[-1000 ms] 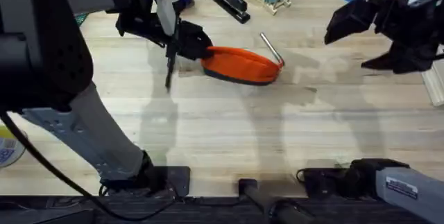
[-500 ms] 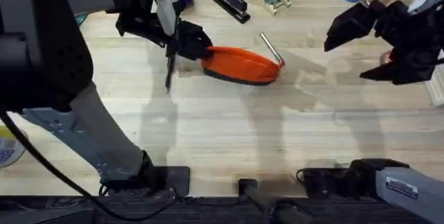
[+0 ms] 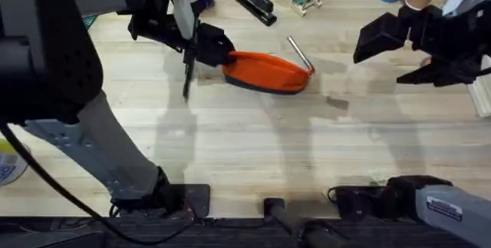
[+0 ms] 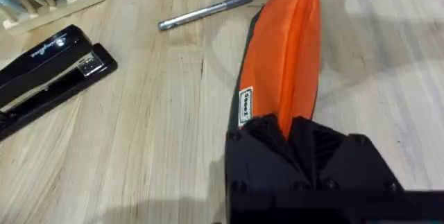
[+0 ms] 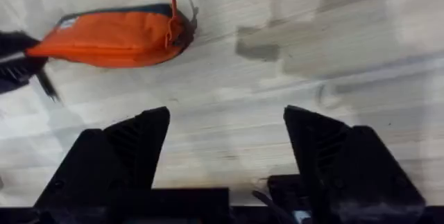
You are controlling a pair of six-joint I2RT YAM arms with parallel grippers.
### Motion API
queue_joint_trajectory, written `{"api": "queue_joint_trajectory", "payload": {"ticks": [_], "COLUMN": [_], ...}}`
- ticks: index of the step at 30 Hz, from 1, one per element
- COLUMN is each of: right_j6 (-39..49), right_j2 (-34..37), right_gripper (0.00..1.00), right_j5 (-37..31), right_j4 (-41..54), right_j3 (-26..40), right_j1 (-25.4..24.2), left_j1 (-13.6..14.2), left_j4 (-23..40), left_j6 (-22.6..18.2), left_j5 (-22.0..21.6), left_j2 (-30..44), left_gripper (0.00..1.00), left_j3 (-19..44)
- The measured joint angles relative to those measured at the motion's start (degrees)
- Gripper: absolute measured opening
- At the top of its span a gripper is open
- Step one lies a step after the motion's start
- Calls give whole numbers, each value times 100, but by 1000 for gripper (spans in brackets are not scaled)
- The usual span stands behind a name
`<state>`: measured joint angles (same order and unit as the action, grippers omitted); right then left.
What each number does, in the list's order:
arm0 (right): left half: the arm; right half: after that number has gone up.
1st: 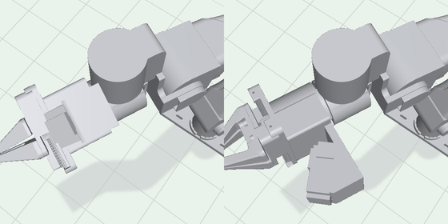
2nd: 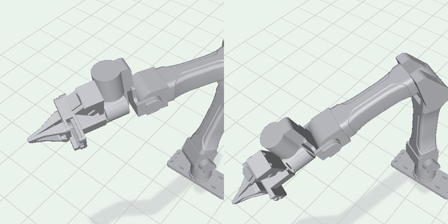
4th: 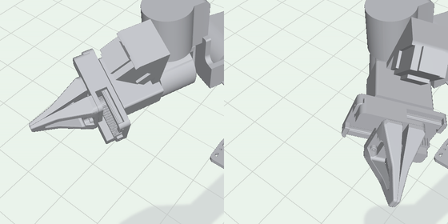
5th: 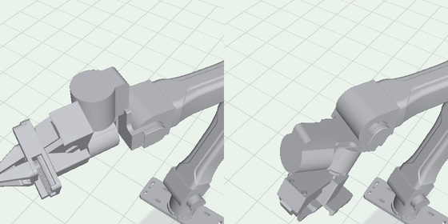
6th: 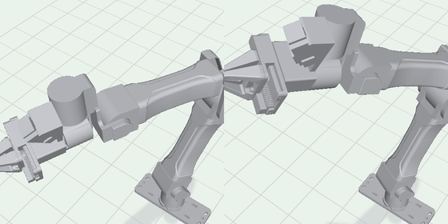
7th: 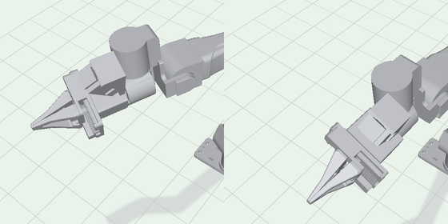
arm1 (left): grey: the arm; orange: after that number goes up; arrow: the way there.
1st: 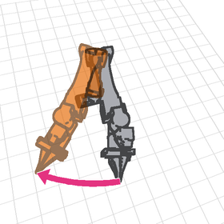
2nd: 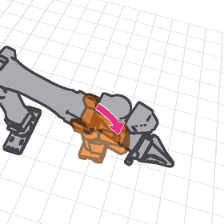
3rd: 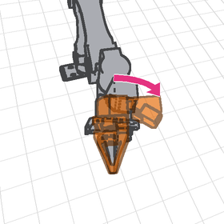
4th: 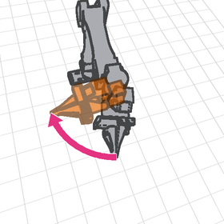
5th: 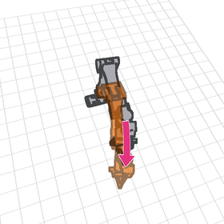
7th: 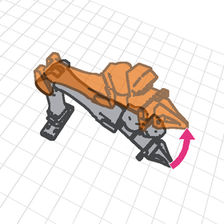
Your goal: Unzip the bag, pick up the pens from the table one at a time and place them inside, then zip the bag closed.
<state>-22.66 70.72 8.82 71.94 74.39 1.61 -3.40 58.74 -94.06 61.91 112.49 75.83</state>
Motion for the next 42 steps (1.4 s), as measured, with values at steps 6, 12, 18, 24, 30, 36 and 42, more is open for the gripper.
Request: {"api": "queue_joint_trajectory", "payload": {"ticks": [6,12,18,24,30,36,42], "right_j6": [222,196,126,-58,-242,-430,-740], "right_j2": [0,0,0,0,0,0,0], "right_gripper": [995,996,995,996,996,996,996], "right_j5": [0,6,274,506,770,863,887], "right_j4": [-55,-580,-1238,-1812,-2341,-2825,-3544], "right_j3": [-36,-526,-1052,-1530,-1926,-2229,-2610], "right_j1": [0,0,0,0,0,0,0], "left_j1": [0,0,0,0,0,0,0], "left_j4": [-2,-2,-2,-2,-2,-2,-2], "left_j6": [2,2,2,2,2,2,3], "left_j5": [0,0,0,0,0,0,0], "left_j2": [0,0,0,-1,0,0,0], "left_gripper": [43,43,43,42,43,43,43], "left_j3": [0,0,0,0,0,0,0]}}
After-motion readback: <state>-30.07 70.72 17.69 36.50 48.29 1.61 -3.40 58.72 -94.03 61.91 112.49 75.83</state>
